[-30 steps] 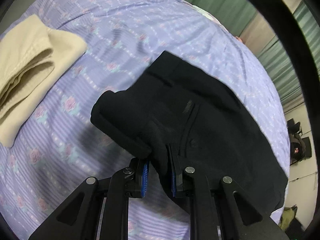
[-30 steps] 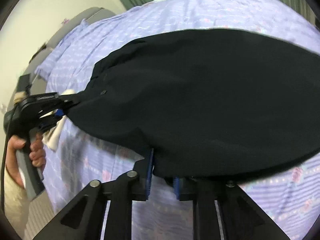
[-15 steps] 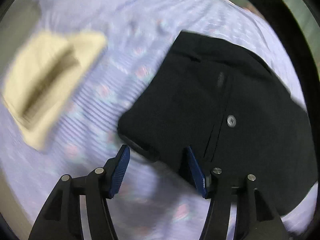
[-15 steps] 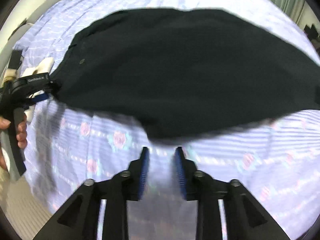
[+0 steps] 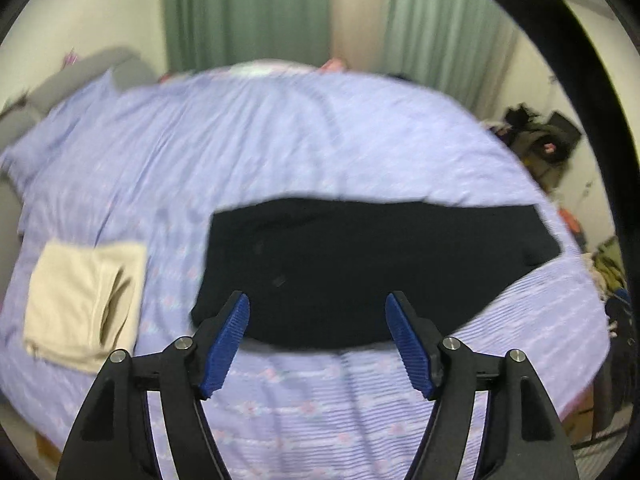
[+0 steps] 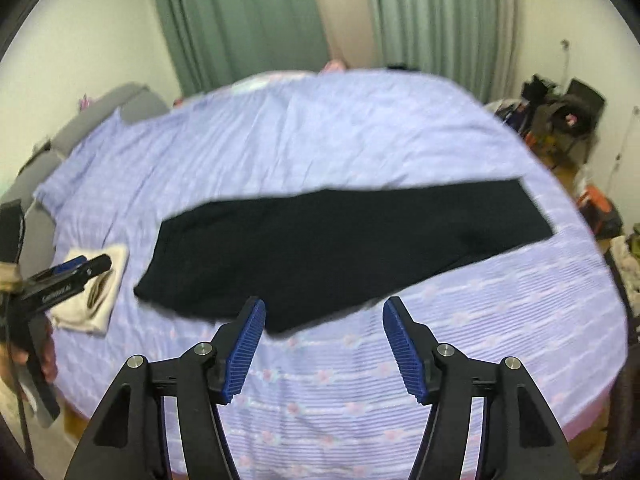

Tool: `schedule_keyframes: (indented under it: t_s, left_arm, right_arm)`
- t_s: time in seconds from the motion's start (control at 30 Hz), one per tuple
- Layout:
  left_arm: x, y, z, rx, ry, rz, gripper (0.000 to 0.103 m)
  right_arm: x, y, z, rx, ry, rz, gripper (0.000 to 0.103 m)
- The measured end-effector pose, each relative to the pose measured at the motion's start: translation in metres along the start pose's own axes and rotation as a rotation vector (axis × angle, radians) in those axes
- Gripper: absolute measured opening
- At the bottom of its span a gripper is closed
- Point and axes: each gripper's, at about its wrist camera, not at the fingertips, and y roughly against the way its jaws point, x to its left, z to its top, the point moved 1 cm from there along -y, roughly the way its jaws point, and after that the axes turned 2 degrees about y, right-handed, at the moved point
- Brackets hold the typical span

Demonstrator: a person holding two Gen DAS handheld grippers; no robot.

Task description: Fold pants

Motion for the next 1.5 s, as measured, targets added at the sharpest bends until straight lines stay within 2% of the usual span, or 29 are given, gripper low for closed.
schedule_keyframes:
  t_s: [0.2,0.33,0.47,0.53,0.63,0.73,0.83,1.03,1.27,1.4,1.5]
  left_arm:
    - [-0.077,0.039,0.024,-0.094,-0.045,-0.132,0.078]
    - [-0.143,0.055,0.028,-0.131,-0.094,-0.164,0.080]
    - [-0.212,0.055,0.021,-0.161,-0.098,-0.137,0.080]
    - [-0.249,0.052,0.017,-0.148,-0.057,-0.090,0.080]
    - [-0.293,0.043,0.009,-0.111,0.028,-0.086,0.080]
    - [-0.332,0.028,0.004,-0.106,0.063,-0.041,0.081]
    - [-0.365,0.015,0.003,-0.102,0.091,-0.035,0.081]
    - [-0.415,-0.036,0.011,-0.091,0.061,-0.012,0.086]
    - [-0.469,-0.130,0.011,-0.063,-0.071,0.030,0.086]
    - [-0.497,-0.188,0.002,-0.042,-0.169,0.049,0.086]
    - [-0.505,-0.221,-0.004,-0.029,-0.192,0.053,0.086]
  right_arm:
    - [-0.068,0.061,0.010,-0.100,-0.056,-0.064,0.063]
    - [-0.134,0.084,0.013,-0.160,-0.095,-0.094,0.063]
    - [-0.196,0.093,0.018,-0.194,-0.102,-0.075,0.063]
    - [-0.231,0.091,0.027,-0.196,-0.067,-0.020,0.063]
    - [-0.280,0.090,0.041,-0.188,-0.007,0.015,0.063]
    - [-0.319,0.082,0.052,-0.180,0.016,0.055,0.063]
    - [-0.362,0.068,0.058,-0.160,0.026,0.072,0.063]
    - [-0.417,0.022,0.061,-0.130,-0.031,0.094,0.063]
    - [-0.474,-0.084,0.058,-0.067,-0.145,0.072,0.062]
    - [-0.502,-0.142,0.052,-0.033,-0.209,0.061,0.057]
    - [-0.516,-0.179,0.045,-0.012,-0.241,0.050,0.053]
